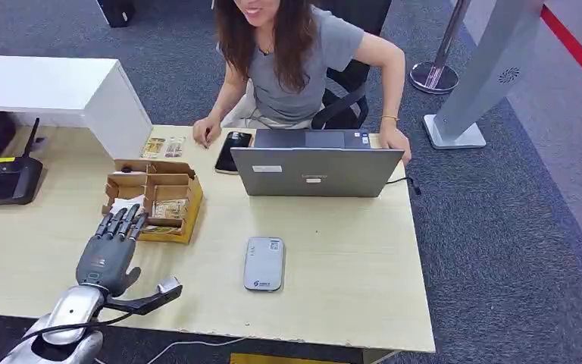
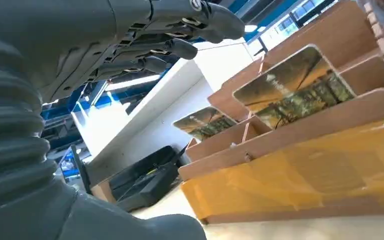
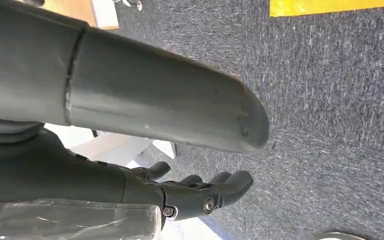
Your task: Pass the card to the sensor for recognition and then transmit it.
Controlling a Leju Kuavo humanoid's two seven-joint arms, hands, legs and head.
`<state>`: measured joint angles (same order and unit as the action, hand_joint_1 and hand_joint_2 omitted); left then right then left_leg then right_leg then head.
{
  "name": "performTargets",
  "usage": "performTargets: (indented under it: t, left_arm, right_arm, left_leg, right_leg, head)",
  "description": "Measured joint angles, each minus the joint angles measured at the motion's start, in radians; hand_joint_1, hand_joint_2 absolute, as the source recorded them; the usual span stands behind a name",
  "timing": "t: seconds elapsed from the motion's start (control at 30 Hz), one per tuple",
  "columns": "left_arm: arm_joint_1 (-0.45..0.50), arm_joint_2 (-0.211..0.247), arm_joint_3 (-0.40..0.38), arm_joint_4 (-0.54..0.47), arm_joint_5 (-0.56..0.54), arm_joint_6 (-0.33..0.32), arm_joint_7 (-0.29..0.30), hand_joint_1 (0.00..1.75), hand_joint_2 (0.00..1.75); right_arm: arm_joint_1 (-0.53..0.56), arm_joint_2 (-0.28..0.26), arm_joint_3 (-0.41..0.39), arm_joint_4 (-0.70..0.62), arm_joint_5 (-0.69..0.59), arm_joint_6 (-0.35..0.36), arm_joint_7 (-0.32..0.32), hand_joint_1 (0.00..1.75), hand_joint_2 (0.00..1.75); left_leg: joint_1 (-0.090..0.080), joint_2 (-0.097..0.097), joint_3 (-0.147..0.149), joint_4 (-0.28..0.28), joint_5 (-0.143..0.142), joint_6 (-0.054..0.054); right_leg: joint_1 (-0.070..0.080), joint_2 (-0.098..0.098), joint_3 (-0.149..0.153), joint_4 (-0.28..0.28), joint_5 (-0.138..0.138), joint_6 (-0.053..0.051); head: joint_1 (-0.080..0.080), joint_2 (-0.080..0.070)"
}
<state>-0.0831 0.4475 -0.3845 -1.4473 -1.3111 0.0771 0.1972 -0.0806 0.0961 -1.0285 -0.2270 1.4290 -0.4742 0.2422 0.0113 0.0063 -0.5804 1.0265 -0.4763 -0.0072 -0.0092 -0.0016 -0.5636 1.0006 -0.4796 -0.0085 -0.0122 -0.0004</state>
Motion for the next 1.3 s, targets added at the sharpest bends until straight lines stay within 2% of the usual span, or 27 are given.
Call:
performTargets:
  t: [0.3, 0.57, 1.3]
  left_arm:
    - [0.001, -0.004, 0.034, 0.027, -0.034, 0.036, 0.0, 0.0, 1.75]
    - [-0.025, -0.027, 0.055, 0.076, -0.06, 0.072, -0.002, 0.0, 1.75]
    - [-0.05, -0.093, 0.064, 0.109, -0.097, 0.098, -0.012, 0.0, 1.75]
  right_arm:
    - [-0.001, -0.002, 0.006, 0.0, 0.019, 0.003, 0.0, 0.0, 0.0]
    - [-0.007, -0.002, 0.019, 0.0, 0.031, 0.007, 0.009, 0.0, 0.0]
    - [-0.006, -0.002, 0.025, 0.0, 0.031, 0.012, 0.005, 0.0, 0.0]
  left_leg:
    - [0.0, 0.0, 0.0, 0.0, 0.0, 0.0]
    - [0.0, 0.0, 0.0, 0.0, 0.0, 0.0]
    - [0.0, 0.0, 0.0, 0.0, 0.0, 0.0]
  right_leg:
    - [0.0, 0.0, 0.0, 0.0, 0.0, 0.0]
    - [0.0, 0.0, 0.0, 0.0, 0.0, 0.0]
    - [0.0, 0.0, 0.0, 0.0, 0.0, 0.0]
  head:
    - [0.0, 0.0]
    - [0.0, 0.0]
    - [0.0, 0.0]
